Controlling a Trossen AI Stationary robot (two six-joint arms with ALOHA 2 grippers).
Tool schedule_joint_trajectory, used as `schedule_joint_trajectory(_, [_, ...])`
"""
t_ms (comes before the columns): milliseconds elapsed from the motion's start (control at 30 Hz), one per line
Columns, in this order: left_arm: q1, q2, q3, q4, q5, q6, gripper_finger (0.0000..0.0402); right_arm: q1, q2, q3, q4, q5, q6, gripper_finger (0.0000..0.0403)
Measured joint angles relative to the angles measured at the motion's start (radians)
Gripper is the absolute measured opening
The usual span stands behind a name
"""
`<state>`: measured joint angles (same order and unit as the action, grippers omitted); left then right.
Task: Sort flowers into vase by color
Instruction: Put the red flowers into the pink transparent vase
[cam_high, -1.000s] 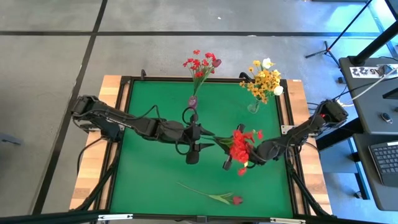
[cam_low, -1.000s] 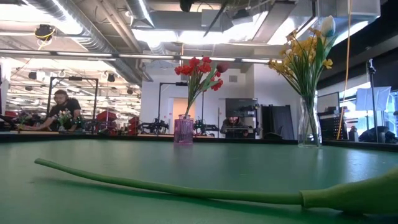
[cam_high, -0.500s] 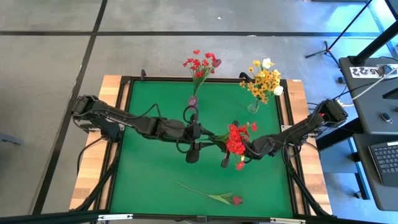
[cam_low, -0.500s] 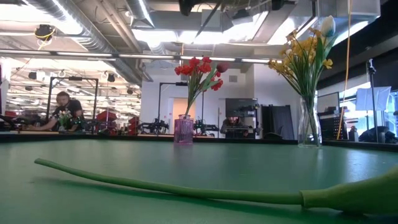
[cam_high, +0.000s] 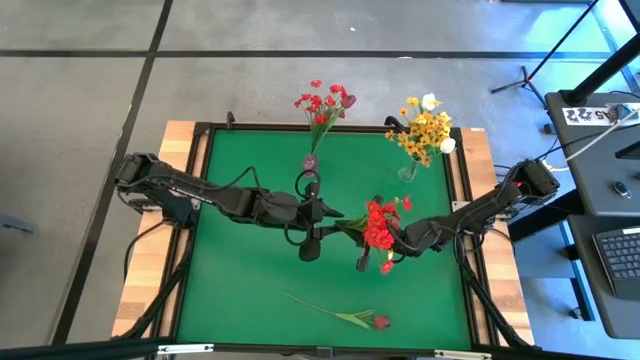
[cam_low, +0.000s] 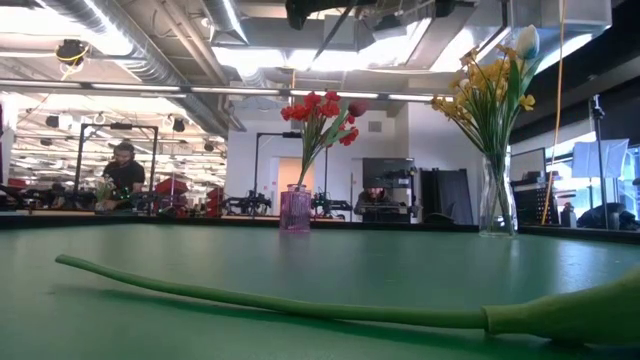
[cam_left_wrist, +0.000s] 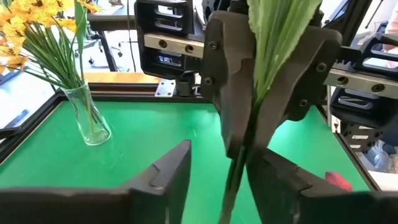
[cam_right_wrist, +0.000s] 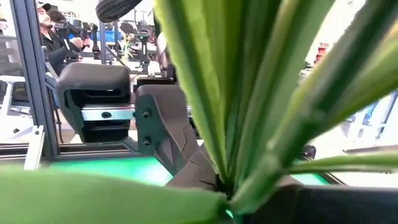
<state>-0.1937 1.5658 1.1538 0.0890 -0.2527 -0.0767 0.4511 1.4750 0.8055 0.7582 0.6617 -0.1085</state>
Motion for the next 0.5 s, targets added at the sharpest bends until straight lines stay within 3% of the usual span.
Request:
schedule_joint_trajectory(300, [-0.002,0.000,0.000,-0.002,0.009,0.003,0.0021,-0.001,0.000,0.000,-0.001,0.008,0.000,0.0025])
schedule_joint_trajectory(500, [-0.003,0.000,0.000,-0.005,0.009,0.004,0.0007,-0.001,0.000,0.000,-0.001,0.007,-0.002,0.0018])
